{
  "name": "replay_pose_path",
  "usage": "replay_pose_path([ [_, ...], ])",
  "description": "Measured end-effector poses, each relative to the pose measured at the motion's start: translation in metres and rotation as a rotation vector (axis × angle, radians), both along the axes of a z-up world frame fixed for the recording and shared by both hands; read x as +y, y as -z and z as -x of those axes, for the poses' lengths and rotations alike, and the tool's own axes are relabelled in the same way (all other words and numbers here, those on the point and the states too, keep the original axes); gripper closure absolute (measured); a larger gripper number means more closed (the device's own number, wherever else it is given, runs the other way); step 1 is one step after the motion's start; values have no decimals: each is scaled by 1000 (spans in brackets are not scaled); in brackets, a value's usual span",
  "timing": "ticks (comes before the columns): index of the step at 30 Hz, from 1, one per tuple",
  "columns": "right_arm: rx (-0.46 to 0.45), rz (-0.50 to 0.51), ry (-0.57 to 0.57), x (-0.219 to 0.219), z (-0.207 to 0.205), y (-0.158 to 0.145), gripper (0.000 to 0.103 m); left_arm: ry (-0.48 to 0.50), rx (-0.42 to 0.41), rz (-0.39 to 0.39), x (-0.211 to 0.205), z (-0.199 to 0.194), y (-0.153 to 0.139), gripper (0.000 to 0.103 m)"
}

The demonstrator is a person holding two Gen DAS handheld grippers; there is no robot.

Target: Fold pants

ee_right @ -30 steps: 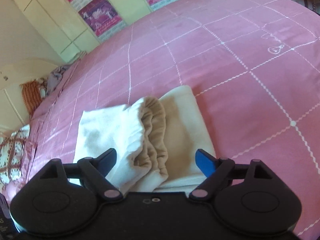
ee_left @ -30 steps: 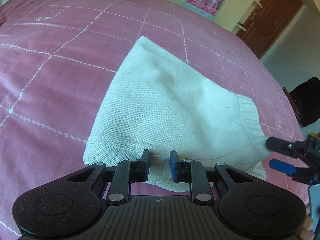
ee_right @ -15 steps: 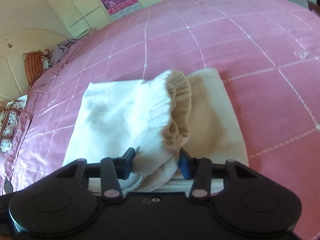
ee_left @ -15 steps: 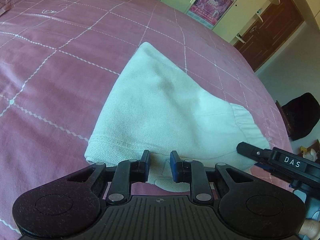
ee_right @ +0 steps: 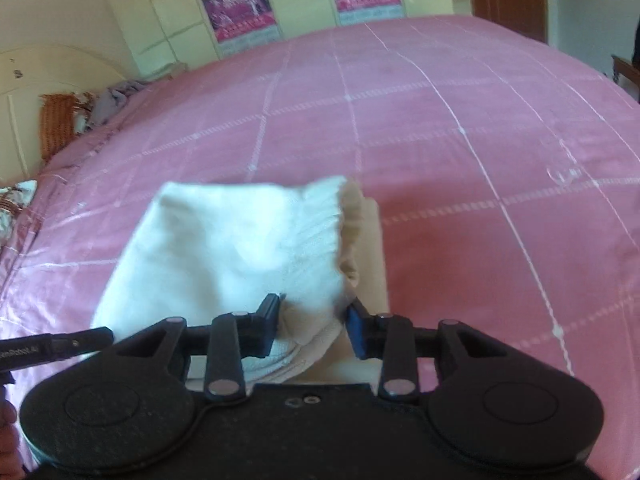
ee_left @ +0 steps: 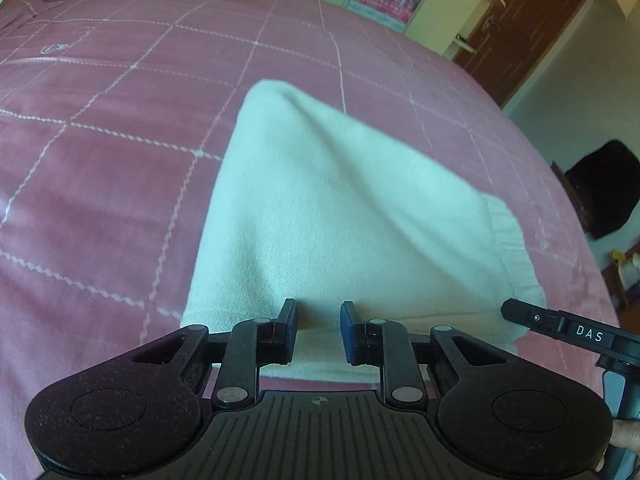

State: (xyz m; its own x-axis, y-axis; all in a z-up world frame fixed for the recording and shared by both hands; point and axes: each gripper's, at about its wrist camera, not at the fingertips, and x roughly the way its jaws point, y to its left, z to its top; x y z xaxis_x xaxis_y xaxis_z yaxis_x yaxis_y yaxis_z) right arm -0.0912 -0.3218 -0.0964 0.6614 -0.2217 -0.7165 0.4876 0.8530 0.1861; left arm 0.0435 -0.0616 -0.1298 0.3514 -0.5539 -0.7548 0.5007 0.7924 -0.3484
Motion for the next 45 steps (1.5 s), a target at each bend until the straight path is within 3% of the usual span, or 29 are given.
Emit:
replay_pose_path([
  [4,20,-27,16,1,12,21,64,5,-22,-9,1,4,2,81],
  [7,5,-3,11,3,9,6,59,6,-18,-18,1,3,-3,80],
  [10,-65,87,16,12,10,-21,55,11,-35,-40,-1,6,-6,80],
  [14,-110,198,-49,25,-3,-49,58,23,-77,-50,-9,8,-20,80],
  [19,-93,274,-104,36,-31,-55,59,40,-129,-60,-22,7,-34,80],
  [23,-41,274,-112,38,-37,-34,58,56,-124,-131,-32,6,-17,80],
  [27,127,301,-147,32,-28,28,53,78,-149,-149,-28,18,-5,81],
  [28,84,298,-138,28,-18,35,42,75,-152,-150,-27,20,-4,81],
  [30,44,136,-59,9,-9,41,40,71,-155,-145,-24,20,-4,81],
  [31,25,56,-16,-1,-6,42,33,74,-159,-148,-25,20,-4,81],
  [32,18,17,7,-6,-5,44,32,80,-165,-155,-26,21,-5,81],
  [36,26,74,-12,4,-7,33,33,99,-179,-171,-27,20,-9,80],
  [45,-109,184,-21,8,-7,-24,40,131,-232,-188,-41,10,-28,80],
])
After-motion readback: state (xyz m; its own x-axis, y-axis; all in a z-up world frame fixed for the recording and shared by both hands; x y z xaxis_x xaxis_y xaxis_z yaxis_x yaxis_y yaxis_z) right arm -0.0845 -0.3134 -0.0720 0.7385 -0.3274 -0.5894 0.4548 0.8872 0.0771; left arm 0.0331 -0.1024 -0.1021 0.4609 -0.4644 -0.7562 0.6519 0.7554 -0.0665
